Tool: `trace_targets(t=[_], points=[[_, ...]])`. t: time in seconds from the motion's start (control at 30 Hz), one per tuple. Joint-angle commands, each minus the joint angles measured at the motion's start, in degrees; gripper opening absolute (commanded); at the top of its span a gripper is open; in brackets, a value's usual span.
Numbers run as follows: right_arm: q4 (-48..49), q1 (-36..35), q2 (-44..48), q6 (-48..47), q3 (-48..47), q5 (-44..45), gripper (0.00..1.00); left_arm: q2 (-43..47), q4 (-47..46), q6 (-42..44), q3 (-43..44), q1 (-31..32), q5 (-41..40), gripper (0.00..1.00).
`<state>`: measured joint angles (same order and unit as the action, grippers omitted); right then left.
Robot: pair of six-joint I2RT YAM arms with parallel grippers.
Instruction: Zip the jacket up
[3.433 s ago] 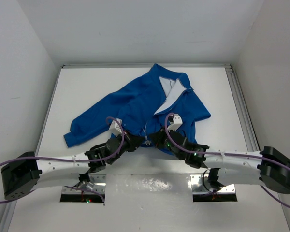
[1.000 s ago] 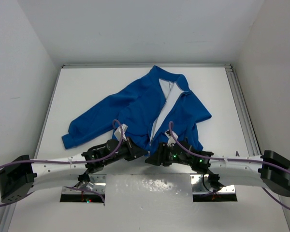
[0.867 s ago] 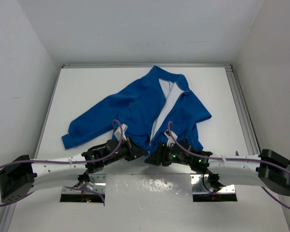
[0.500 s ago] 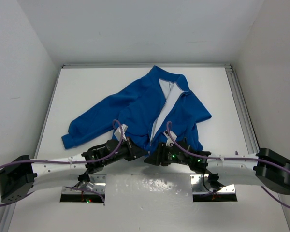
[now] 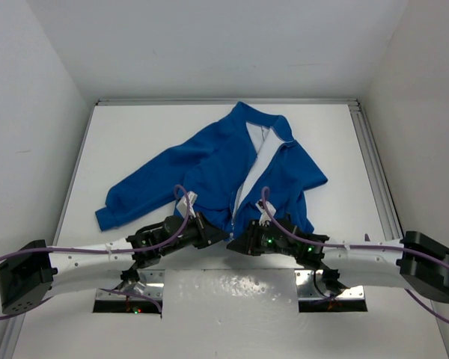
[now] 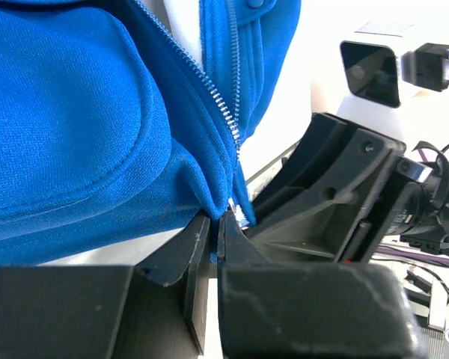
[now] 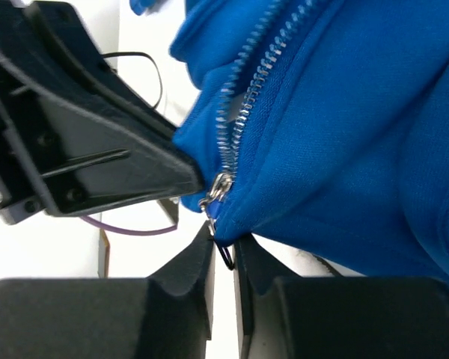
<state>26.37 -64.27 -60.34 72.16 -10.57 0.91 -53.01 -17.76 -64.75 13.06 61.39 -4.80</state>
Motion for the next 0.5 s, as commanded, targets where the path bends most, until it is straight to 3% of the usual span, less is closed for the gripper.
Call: trace_targets(t=[0.0, 0.2, 0.47], points=[[2.02, -0.33, 2.85, 0.26, -0.51, 0.94, 0.11, 0.28, -2.02, 0.59, 0.03, -0.21, 1.90, 0.00], [-0.88, -0.24, 4.96, 0.26, -1.65, 0.76, 0.01, -0.33, -0.35, 2.34, 0.65, -0.13, 0.85, 0.00], [-2.98, -0.33, 4.88, 0.88, -3.31, -0.73, 0.00, -0.69, 1.32, 5.25, 0.92, -0.04, -0.91, 0.00]])
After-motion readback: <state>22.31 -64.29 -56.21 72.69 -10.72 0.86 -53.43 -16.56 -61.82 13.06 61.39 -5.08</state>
